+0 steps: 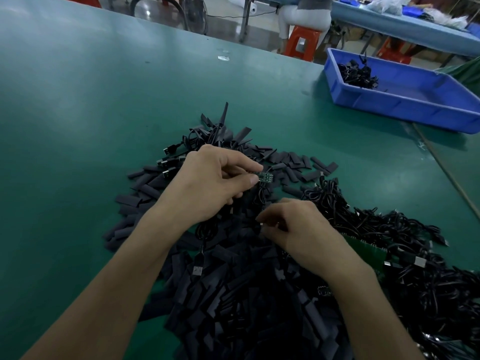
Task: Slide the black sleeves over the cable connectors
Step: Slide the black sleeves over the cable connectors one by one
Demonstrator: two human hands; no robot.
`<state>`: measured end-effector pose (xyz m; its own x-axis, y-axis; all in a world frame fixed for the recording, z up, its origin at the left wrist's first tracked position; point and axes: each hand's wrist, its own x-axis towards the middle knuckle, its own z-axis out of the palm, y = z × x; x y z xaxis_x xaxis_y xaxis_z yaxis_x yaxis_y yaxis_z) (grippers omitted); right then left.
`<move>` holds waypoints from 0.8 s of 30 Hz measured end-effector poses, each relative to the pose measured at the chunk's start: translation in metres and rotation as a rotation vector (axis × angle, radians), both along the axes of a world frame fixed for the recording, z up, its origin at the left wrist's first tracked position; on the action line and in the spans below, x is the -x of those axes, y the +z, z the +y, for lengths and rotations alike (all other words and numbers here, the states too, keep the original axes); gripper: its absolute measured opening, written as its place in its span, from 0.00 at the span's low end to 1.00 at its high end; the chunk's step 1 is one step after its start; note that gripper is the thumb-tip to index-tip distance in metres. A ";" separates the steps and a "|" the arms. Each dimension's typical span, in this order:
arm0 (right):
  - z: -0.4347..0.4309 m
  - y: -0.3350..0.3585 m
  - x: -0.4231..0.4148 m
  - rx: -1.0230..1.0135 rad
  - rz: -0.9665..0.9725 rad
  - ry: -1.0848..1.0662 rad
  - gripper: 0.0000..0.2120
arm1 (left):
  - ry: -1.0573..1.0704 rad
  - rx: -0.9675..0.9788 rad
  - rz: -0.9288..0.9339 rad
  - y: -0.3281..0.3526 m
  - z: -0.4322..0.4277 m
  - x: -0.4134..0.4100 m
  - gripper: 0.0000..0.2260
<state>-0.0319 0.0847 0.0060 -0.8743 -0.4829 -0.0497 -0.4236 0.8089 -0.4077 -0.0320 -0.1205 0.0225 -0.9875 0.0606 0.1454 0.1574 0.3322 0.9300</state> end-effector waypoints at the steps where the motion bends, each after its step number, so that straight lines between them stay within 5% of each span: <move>1: -0.004 -0.002 -0.001 -0.022 0.035 0.019 0.11 | -0.003 0.001 0.003 0.000 0.000 0.000 0.07; 7: -0.022 -0.016 -0.003 -0.191 0.093 0.045 0.22 | -0.001 -0.032 -0.001 -0.003 -0.002 0.003 0.08; 13: -0.016 -0.016 -0.002 -0.119 0.003 0.027 0.11 | 0.014 -0.025 0.006 -0.003 -0.003 0.003 0.04; 24: 0.001 0.011 0.001 0.523 -0.165 -0.185 0.09 | 0.043 -0.038 0.000 0.000 -0.001 0.000 0.04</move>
<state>-0.0331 0.0857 0.0169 -0.9473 -0.3200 0.0123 -0.1918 0.5363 -0.8220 -0.0323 -0.1212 0.0223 -0.9891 0.0122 0.1465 0.1433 0.3033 0.9420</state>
